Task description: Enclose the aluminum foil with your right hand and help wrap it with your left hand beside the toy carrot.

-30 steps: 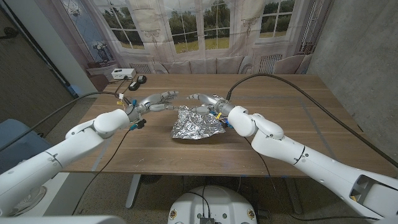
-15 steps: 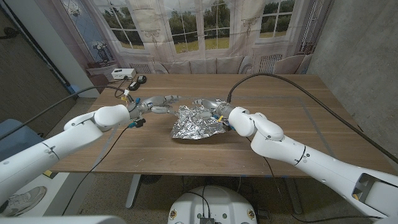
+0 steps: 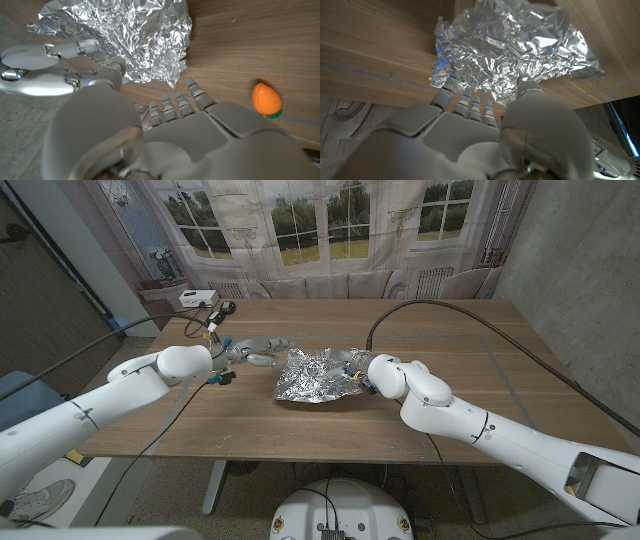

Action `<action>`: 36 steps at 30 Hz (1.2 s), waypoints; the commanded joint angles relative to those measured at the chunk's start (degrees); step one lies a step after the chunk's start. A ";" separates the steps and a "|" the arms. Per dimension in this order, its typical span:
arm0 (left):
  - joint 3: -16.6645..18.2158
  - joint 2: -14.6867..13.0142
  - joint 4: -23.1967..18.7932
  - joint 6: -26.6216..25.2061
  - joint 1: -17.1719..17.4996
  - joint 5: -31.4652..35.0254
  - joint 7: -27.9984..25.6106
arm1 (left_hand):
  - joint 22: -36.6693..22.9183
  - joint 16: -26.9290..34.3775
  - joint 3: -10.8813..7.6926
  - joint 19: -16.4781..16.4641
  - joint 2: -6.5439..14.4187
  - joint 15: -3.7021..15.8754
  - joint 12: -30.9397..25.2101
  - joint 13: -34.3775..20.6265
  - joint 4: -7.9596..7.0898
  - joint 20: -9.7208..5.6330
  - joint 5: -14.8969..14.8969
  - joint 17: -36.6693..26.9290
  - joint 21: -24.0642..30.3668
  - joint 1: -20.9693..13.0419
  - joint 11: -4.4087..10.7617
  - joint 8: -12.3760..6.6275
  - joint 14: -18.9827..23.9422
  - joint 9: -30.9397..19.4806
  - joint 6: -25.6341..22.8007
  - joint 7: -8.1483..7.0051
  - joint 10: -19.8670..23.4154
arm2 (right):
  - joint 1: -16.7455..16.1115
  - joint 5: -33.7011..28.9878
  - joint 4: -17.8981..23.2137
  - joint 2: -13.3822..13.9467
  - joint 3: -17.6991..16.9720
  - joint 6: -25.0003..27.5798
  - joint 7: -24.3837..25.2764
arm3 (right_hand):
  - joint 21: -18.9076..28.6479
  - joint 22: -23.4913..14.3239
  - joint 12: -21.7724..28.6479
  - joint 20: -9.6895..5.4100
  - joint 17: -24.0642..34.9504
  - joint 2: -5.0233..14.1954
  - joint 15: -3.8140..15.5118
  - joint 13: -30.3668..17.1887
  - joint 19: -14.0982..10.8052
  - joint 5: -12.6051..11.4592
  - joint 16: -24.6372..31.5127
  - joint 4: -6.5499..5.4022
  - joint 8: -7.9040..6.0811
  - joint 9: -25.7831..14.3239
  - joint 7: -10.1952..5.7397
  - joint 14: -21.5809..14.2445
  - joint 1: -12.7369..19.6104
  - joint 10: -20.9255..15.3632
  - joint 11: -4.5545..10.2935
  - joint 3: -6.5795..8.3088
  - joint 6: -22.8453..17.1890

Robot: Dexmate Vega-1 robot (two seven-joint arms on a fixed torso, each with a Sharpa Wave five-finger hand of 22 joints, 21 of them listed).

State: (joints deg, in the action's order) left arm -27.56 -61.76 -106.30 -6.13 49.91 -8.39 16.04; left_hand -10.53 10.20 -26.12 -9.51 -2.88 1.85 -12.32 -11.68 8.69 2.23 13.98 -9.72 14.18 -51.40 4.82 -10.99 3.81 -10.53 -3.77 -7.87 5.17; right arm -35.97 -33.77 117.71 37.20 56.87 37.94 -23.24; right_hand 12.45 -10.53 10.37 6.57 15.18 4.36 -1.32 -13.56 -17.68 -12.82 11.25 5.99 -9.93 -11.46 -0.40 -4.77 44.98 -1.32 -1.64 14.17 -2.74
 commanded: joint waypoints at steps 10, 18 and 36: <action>-3.88 3.25 0.51 -3.30 -2.69 2.62 0.52 | -0.34 0.36 -0.50 -1.50 4.35 1.49 -0.84 -0.28 0.51 -0.70 -0.97 -0.01 0.13 -5.38 -0.15 -0.73 1.40 -0.38 -1.09 0.60 1.61 | 2.79 -3.38 -1.04 -0.13 4.11 4.52 -3.95 | 0.42 -0.21 1.07 -0.58 -0.60 0.91 0.68 0.21 -0.76 -0.68 0.78 2.82 -1.09 0.03 0.11 -0.80 4.72 0.35 0.08 1.93 0.25; -4.09 4.24 1.30 -3.02 -2.16 1.85 -0.59 | -0.34 -0.30 2.30 -1.39 3.97 0.39 0.44 -0.20 -0.51 -0.70 -2.61 0.02 -0.36 -4.25 -1.11 0.80 -1.39 -0.33 3.22 2.08 -1.61 | 3.55 -5.28 -1.03 -0.17 5.41 5.15 -5.10 | -0.52 -0.28 0.84 0.00 -0.58 -3.85 0.19 0.33 1.63 -0.70 0.43 0.14 -0.78 0.09 -0.16 1.64 -1.91 2.60 0.10 -3.00 2.43; -5.13 7.97 6.03 -2.72 -0.80 -2.02 -3.09 | -0.34 0.26 5.60 -4.70 4.77 -1.78 -0.07 -0.17 -1.13 0.43 -2.75 0.08 0.15 -4.06 -3.11 -0.31 -0.78 -0.12 7.37 9.89 -3.22 | 4.56 -5.86 -3.25 -1.16 5.06 2.92 -6.24 | 0.77 -0.41 1.38 -2.42 -0.84 -3.84 0.46 0.42 -1.14 -2.20 1.26 0.08 -1.25 0.09 0.01 0.89 -2.09 2.61 -0.02 -4.15 3.03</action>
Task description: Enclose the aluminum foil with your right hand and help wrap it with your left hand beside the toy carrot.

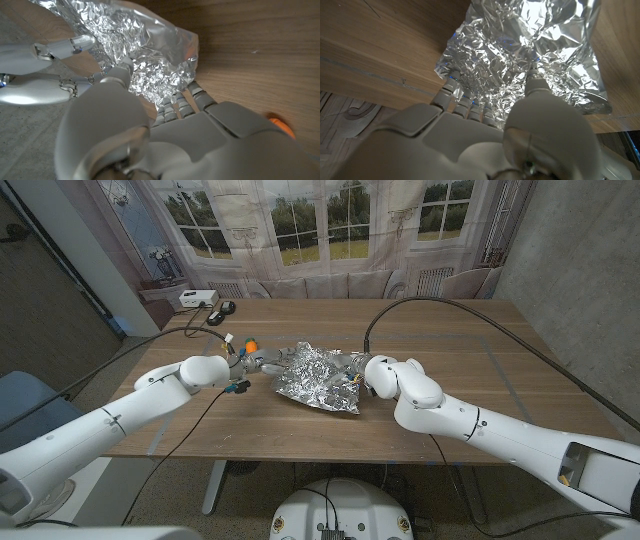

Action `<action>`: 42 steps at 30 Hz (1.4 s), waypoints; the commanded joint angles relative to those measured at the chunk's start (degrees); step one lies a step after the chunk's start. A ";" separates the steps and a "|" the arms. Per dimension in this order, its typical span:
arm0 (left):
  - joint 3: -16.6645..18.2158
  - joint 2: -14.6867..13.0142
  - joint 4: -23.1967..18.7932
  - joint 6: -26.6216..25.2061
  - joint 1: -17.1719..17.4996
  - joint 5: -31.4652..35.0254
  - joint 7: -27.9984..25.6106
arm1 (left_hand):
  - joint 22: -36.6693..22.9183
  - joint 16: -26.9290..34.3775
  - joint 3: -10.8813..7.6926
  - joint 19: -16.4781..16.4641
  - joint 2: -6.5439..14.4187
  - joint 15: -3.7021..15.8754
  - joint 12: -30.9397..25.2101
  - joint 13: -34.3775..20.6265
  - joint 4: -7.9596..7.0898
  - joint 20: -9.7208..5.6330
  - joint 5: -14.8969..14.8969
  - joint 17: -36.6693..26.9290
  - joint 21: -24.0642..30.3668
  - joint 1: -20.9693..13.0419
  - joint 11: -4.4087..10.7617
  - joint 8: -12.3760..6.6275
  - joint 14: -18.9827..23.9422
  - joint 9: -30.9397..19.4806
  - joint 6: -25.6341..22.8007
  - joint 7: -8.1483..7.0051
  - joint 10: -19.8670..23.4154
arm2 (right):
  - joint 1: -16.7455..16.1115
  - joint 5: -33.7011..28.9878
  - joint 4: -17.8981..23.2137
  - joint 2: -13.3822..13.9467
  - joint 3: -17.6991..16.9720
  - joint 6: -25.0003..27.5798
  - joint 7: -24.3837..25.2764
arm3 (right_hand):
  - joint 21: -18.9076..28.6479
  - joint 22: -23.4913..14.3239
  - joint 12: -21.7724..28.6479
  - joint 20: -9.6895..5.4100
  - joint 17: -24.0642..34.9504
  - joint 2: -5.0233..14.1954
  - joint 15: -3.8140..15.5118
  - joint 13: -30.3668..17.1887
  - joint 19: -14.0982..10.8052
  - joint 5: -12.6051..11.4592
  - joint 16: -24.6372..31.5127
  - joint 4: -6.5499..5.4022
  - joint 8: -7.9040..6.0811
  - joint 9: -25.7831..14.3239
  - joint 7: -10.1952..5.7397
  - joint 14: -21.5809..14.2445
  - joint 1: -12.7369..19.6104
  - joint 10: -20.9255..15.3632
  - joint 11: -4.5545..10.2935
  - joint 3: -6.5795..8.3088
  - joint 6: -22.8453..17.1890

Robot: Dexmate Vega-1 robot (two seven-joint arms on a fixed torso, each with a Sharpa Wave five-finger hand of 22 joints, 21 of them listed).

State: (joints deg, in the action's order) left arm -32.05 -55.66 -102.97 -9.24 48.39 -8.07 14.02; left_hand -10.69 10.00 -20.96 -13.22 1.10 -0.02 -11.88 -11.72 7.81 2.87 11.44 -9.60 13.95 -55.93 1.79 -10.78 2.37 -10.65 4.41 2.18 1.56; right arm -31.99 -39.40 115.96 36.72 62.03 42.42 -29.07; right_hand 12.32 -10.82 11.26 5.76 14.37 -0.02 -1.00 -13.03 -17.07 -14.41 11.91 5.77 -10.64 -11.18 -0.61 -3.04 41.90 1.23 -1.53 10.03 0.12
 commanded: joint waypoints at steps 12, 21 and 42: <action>-1.32 5.14 5.98 3.19 0.43 -2.69 -4.20 | -0.15 0.77 -2.77 -5.33 6.73 3.34 -1.98 -0.11 2.51 -2.65 -0.47 0.08 1.53 -7.67 2.21 -0.63 4.71 0.08 -2.67 -2.54 4.72 | -4.49 13.83 -4.89 -2.47 -7.53 -6.43 6.30 | 2.31 -0.01 1.91 -5.11 -0.51 8.26 2.30 0.17 -6.29 -2.22 2.17 3.96 -1.41 -0.14 0.56 -5.48 12.94 -2.98 0.47 5.81 -2.87; -1.28 6.10 7.91 5.46 -0.49 -3.30 -4.07 | -0.24 0.82 -3.72 -6.82 7.43 4.33 -2.41 -0.10 2.78 -3.43 -0.21 0.11 2.07 -10.94 2.79 -0.99 6.32 0.06 -4.18 -3.42 6.41 | -7.11 21.71 -6.92 -2.32 -10.18 -11.75 13.35 | 6.69 -0.57 2.76 -8.23 1.29 7.18 5.97 0.38 -16.32 1.28 6.73 2.40 -1.19 -0.07 1.00 -14.52 14.47 -6.47 0.21 4.57 -5.10; -0.21 7.92 6.81 6.26 1.09 2.57 -14.93 | -1.63 3.65 -0.40 -21.85 5.84 9.96 -9.01 -0.25 1.45 -5.28 -0.77 -0.21 11.80 -15.97 4.74 -8.33 34.93 -0.73 -37.56 -5.56 34.26 | -15.09 21.29 -14.60 -5.63 -13.24 -30.20 39.79 | 22.12 -7.18 8.79 -14.14 10.04 6.07 14.27 0.57 -28.85 -1.55 18.49 4.10 -3.62 0.03 0.05 -37.76 27.71 -23.60 1.75 3.10 -18.73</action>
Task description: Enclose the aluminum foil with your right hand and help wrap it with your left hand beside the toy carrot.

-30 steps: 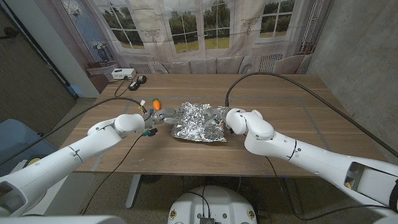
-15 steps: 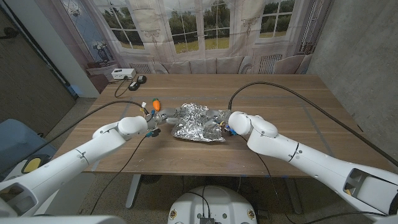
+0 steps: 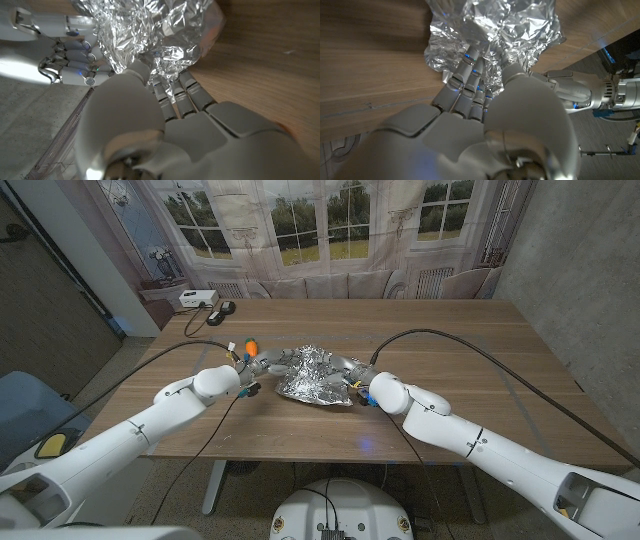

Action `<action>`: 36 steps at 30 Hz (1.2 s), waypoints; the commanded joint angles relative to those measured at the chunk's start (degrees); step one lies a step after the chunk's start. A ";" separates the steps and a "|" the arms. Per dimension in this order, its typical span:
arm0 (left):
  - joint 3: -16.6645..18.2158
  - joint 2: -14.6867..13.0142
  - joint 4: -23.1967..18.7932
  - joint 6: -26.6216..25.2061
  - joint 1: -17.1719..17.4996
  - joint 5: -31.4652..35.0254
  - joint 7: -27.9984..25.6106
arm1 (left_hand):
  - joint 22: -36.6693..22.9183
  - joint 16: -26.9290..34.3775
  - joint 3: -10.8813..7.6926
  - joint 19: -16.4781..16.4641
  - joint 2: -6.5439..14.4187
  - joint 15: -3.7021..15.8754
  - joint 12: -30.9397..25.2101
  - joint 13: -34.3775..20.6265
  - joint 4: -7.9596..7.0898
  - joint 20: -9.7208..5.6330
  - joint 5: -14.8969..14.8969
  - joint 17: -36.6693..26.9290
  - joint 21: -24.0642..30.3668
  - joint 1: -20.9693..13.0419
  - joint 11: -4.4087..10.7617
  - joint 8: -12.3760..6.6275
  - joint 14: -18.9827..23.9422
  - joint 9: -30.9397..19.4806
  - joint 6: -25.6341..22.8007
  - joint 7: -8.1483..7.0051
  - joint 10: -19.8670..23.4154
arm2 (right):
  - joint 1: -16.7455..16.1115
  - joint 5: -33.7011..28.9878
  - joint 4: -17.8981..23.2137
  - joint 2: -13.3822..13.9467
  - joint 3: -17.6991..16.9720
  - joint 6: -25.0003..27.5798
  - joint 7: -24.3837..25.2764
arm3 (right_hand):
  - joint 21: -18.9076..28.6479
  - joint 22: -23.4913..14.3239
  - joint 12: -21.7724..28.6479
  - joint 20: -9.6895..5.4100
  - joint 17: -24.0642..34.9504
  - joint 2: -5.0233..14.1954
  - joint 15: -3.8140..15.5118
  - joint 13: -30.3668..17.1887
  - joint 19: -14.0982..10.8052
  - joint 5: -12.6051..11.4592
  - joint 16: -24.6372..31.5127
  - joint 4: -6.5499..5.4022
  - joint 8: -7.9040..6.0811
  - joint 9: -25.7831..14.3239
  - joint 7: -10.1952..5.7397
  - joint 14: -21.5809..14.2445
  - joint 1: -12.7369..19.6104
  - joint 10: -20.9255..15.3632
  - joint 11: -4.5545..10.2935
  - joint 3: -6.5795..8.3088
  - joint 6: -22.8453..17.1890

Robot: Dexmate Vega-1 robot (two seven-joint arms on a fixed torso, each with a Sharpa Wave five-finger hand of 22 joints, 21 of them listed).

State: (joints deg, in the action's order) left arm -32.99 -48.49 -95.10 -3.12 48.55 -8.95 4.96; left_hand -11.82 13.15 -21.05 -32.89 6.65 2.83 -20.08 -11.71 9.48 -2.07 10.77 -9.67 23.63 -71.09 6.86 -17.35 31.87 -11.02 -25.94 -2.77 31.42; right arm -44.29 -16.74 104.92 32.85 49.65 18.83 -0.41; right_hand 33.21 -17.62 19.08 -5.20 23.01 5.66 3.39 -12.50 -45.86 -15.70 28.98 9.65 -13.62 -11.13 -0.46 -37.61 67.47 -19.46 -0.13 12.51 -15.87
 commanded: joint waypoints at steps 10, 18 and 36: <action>0.32 -0.16 -3.86 -4.21 0.70 7.12 -7.53 | -0.89 -0.27 -0.88 -0.91 0.21 6.92 -0.69 -0.72 -0.77 0.95 -0.29 -0.31 3.78 0.34 -0.66 -1.68 10.43 -0.32 -12.11 0.26 7.90 | -0.57 -7.40 -1.37 -1.06 1.64 0.20 7.58 | 3.66 -0.77 1.64 -0.38 4.84 -0.19 9.11 0.02 2.38 0.51 4.36 -1.32 -1.44 -0.06 -1.01 -8.98 2.87 -6.63 0.54 -0.94 -8.65; -3.31 -3.22 -8.95 -13.94 -3.21 12.13 -0.23 | 0.04 -3.20 5.29 20.95 -1.41 -3.48 9.10 -1.78 -2.20 10.66 -0.62 -2.17 -3.41 7.31 -5.20 7.54 -14.24 -0.17 9.19 0.12 -15.24 | 2.89 -11.05 1.94 -0.11 4.79 9.47 -2.00 | 1.77 1.59 -3.32 6.93 3.30 -3.02 4.64 -0.12 15.09 -0.30 -5.67 -5.63 2.07 -0.34 -1.66 5.24 -6.82 1.65 0.12 -5.73 -3.39; -4.55 -4.01 -10.05 -16.48 -5.26 13.18 4.43 | 0.53 -2.59 8.34 28.22 -1.57 -7.89 8.87 -1.51 -3.23 13.14 -0.43 -1.20 -7.32 12.70 -9.06 7.22 -25.03 0.06 21.08 2.18 -26.41 | 4.87 -7.96 5.44 1.42 3.29 15.26 -10.01 | -4.49 6.68 -8.39 14.14 2.93 -5.04 -4.13 -0.90 28.89 -3.04 -16.23 -10.32 3.27 -0.69 1.78 25.44 -18.57 22.23 -3.41 -12.33 17.03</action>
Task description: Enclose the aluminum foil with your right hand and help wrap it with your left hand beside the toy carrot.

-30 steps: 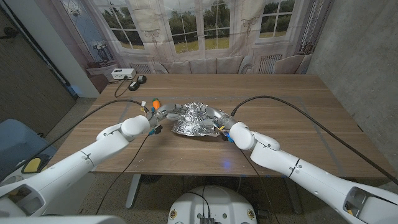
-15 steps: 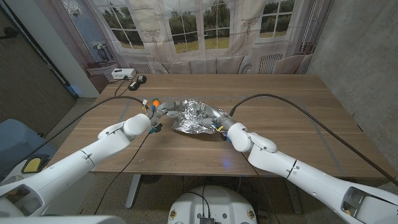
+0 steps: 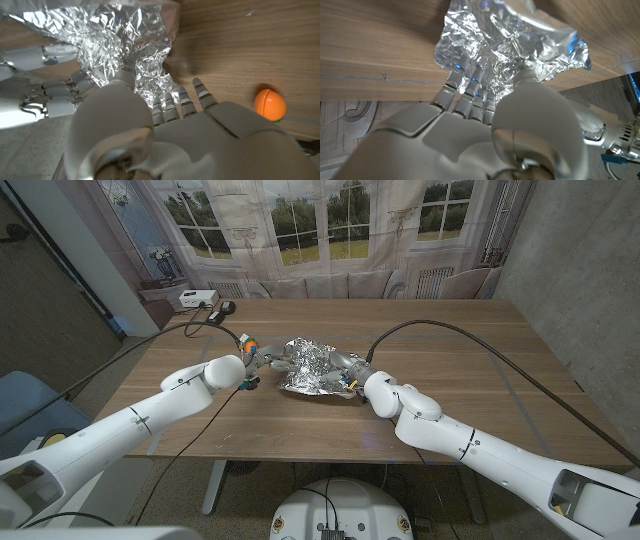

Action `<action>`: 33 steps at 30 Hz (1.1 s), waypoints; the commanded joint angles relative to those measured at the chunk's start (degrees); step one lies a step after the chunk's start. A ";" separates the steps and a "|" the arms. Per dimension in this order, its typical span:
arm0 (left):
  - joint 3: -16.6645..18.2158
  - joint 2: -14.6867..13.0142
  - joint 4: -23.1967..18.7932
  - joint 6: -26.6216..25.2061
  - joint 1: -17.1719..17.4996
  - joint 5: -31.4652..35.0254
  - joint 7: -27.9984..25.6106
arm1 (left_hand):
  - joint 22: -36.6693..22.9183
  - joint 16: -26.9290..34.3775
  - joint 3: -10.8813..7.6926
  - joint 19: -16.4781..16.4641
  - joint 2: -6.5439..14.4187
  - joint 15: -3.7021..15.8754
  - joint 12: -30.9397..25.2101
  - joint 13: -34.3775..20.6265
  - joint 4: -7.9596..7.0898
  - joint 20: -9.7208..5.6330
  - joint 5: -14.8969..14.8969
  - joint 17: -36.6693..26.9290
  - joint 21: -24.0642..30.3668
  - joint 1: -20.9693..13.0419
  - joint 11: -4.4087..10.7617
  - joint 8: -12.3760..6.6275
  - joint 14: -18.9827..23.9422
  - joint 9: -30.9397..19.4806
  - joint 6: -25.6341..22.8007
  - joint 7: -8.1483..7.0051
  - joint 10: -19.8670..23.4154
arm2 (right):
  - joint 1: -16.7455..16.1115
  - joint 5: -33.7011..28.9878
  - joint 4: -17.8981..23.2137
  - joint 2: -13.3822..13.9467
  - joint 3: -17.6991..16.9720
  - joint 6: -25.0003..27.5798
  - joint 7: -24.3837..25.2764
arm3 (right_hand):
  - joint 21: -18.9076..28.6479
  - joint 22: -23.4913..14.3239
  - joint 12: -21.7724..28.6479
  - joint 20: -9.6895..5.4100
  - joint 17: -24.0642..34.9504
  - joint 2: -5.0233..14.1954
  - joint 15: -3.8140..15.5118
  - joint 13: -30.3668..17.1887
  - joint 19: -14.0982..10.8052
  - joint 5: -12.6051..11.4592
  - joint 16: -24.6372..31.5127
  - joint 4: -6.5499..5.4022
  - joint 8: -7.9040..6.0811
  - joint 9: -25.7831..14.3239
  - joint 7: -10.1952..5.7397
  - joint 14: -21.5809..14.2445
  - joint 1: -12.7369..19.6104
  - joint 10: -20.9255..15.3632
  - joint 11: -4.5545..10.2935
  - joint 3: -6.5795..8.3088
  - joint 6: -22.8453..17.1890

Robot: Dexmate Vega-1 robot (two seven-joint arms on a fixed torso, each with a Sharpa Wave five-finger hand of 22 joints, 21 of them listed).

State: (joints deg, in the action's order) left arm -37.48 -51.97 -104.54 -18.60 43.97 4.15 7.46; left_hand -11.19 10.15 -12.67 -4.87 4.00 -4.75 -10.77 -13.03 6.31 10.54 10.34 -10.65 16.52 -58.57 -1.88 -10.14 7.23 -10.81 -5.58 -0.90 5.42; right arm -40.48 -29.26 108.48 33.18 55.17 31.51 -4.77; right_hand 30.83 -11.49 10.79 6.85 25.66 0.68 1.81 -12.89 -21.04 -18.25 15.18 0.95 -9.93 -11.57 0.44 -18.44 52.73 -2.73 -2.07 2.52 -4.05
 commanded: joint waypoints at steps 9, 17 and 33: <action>3.44 -1.28 -0.86 3.22 1.21 -4.22 0.49 | -0.14 0.25 0.25 -0.03 1.85 -2.13 -0.43 -0.12 -0.51 0.97 -0.09 -0.20 -0.31 1.42 -1.05 -0.14 -1.93 -0.12 1.94 0.56 -2.04 | -2.22 20.77 -3.42 2.41 -9.92 -14.80 -2.68 | -5.22 0.81 1.88 5.37 0.23 3.83 -4.48 -0.71 8.12 0.11 -2.28 -5.89 -2.71 -0.33 -1.67 8.98 -11.29 3.88 -2.09 -4.11 1.20; 4.40 -2.28 -2.63 3.01 1.89 -4.54 -0.13 | -0.18 0.13 0.42 1.30 2.41 -3.43 -0.58 -0.14 -0.62 1.61 -0.10 -0.13 -1.04 2.28 -1.95 -0.06 -3.78 -0.11 3.72 0.62 -3.50 | -3.12 29.04 -10.23 2.23 -12.56 -29.06 -2.69 | -7.07 0.79 2.73 4.15 -1.59 9.77 -4.41 -0.35 8.99 0.12 -1.62 -1.36 -3.41 -0.13 -1.21 6.70 -4.15 -1.37 -2.70 7.15 -4.67; -2.16 -5.25 -7.75 -5.59 -6.17 4.32 13.71 | -0.07 -0.32 -1.34 5.33 3.53 -5.48 -0.06 0.11 2.44 1.55 0.25 0.22 -3.57 -0.68 -4.57 0.17 -14.56 0.13 15.20 2.42 -14.08 | -2.98 10.78 3.25 8.75 -9.03 -16.01 -0.54 | -9.39 0.89 0.85 2.94 -3.88 1.37 -3.04 -0.23 9.50 4.35 -3.62 5.80 -0.96 0.07 -3.02 11.34 -2.18 1.18 -0.22 7.88 0.25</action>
State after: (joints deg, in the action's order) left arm -35.02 -55.36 -108.39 -16.99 43.27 1.60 12.21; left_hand -11.20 9.94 -13.26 -0.40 7.24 -9.38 -11.05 -12.78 8.48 11.90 10.34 -10.36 13.31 -58.21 -5.52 -10.14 -5.17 -10.65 7.26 0.84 -6.24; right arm -43.68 -9.37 104.49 38.18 44.58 9.65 -4.98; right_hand 22.07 -10.53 12.22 9.65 21.79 2.64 -1.20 -13.03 -12.53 -14.75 11.94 5.89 -11.58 -11.46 -2.10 -8.68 50.24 -2.88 -2.53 10.15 -5.77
